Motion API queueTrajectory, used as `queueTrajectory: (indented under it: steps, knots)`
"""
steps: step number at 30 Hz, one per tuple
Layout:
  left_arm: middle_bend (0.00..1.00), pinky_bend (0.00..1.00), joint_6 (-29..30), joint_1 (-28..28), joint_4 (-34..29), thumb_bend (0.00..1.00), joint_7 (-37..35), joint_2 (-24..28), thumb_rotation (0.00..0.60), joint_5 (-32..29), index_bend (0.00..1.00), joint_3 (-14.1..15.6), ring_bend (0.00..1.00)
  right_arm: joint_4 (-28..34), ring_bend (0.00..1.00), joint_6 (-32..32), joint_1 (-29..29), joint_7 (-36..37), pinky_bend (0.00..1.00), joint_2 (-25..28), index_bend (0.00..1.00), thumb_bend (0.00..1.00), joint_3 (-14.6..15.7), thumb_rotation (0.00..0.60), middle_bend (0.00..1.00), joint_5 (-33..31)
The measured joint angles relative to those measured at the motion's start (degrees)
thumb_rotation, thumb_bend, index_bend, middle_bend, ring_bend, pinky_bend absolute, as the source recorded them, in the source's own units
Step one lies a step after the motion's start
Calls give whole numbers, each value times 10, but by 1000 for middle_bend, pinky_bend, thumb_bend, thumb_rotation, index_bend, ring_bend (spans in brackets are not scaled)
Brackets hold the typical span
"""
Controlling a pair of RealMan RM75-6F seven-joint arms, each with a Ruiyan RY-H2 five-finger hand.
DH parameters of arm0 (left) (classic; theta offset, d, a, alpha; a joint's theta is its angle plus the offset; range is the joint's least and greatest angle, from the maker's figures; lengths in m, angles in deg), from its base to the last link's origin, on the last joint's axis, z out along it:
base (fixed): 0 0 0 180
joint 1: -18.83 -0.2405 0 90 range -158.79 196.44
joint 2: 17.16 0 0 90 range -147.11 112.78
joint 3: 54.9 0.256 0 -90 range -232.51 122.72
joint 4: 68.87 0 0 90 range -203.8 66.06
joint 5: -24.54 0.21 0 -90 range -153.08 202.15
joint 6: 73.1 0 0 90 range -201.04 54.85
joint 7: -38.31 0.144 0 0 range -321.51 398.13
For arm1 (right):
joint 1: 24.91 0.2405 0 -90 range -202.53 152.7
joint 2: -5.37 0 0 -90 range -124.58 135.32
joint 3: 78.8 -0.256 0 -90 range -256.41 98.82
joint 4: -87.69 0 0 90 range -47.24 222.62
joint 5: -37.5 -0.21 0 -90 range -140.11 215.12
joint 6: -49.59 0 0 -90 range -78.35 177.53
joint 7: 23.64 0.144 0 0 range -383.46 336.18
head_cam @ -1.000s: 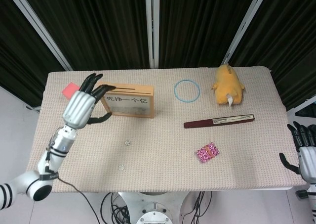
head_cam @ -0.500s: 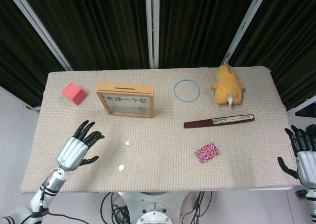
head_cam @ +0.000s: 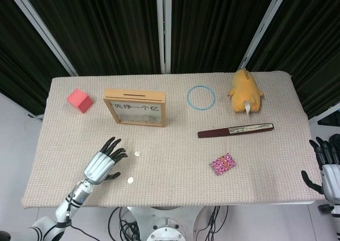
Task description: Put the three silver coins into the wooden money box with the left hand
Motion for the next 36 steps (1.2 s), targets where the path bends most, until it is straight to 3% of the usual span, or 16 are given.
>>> queueTrajectory:
  steps: [5, 9, 11, 36]
  knots:
    - [235, 5, -14, 11, 17, 123, 2, -23, 600, -5, 325, -11, 33, 0, 0, 8, 4, -4, 0, -5, 0, 277, 0, 600, 0, 0]
    - [102, 0, -38, 22, 17, 123, -4, -29, 600, -11, 115, -15, 0, 0, 0, 9, 4, -5, 0, -5, 0, 277, 0, 600, 0, -2]
    - [86, 0, -47, 27, 15, 123, -10, -31, 600, -14, 100, -16, 0, -1, 0, 8, 4, -5, 0, -4, 0, 278, -1, 600, 0, -4]
    - [80, 0, -120, 47, 18, 223, -41, -46, 600, -61, 258, -25, 0, -5, 0, 20, 9, 0, 0, -3, 0, 277, -5, 600, 0, -12]
